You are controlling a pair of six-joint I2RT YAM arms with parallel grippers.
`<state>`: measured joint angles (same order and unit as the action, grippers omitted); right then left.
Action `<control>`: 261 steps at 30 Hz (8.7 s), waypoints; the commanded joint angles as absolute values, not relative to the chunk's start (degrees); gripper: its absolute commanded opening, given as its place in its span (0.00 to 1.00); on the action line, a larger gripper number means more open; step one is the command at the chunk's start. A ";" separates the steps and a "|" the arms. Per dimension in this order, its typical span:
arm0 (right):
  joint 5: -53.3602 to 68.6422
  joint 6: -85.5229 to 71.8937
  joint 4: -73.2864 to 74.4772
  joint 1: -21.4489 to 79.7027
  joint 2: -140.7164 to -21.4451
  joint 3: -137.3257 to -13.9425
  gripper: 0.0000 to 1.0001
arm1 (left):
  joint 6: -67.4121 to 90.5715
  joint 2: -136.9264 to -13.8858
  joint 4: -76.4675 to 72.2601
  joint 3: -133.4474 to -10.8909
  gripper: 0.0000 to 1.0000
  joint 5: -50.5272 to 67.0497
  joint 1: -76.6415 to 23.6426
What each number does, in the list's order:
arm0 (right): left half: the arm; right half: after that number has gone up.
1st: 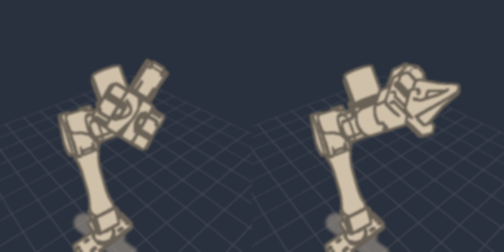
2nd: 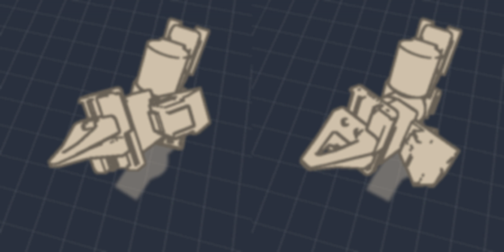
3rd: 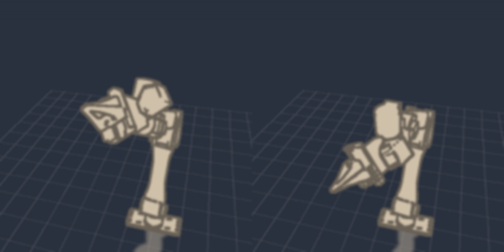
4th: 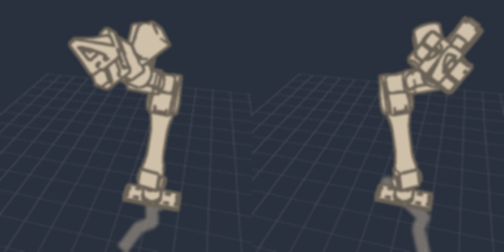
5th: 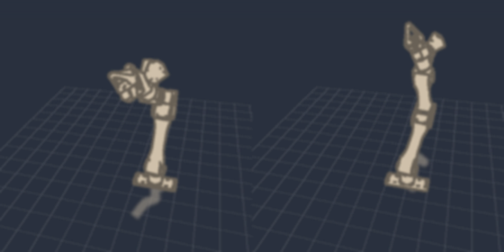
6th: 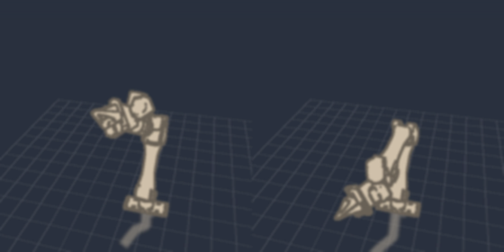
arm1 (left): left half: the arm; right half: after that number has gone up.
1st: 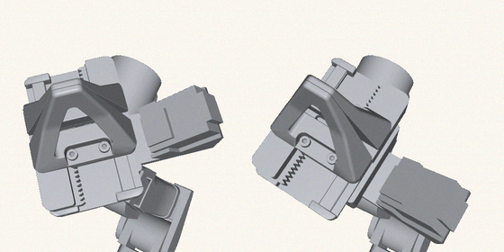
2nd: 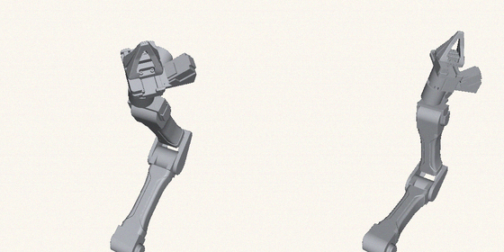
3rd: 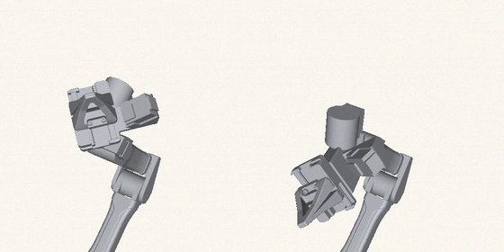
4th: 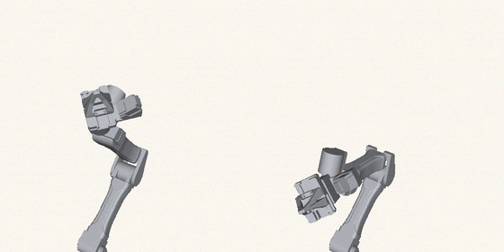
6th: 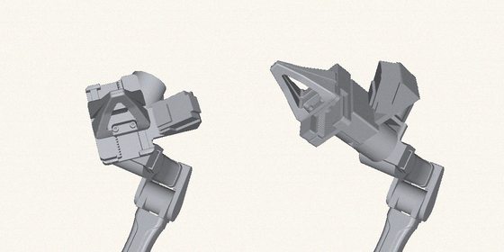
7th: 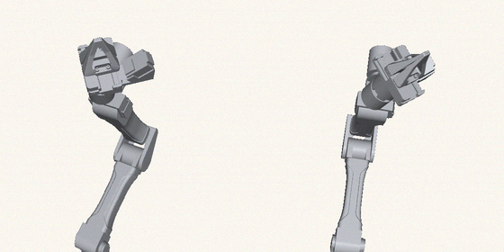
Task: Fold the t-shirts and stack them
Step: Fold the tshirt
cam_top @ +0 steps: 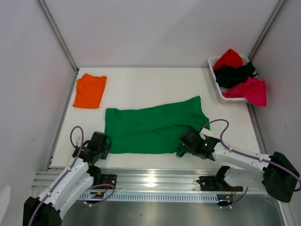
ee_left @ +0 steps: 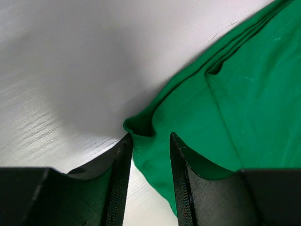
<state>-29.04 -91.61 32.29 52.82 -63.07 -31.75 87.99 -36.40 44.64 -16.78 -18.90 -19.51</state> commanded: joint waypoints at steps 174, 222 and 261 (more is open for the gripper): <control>-14.50 -33.66 1.75 13.53 -100.64 -68.30 0.58 | 63.28 -83.85 42.54 -58.54 0.27 -19.86 -12.13; -17.40 -47.20 6.25 28.83 -102.74 -62.84 0.56 | 61.61 -84.99 41.05 -57.57 0.27 -19.07 -12.13; -18.98 -44.21 8.17 29.80 -107.05 -69.61 0.55 | 60.21 -87.89 37.97 -55.46 0.27 -17.58 -11.78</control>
<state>-17.63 -43.77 7.53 29.74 -108.75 -70.15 61.34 -87.44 39.00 -55.55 -17.69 -12.34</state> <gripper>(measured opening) 0.555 0.267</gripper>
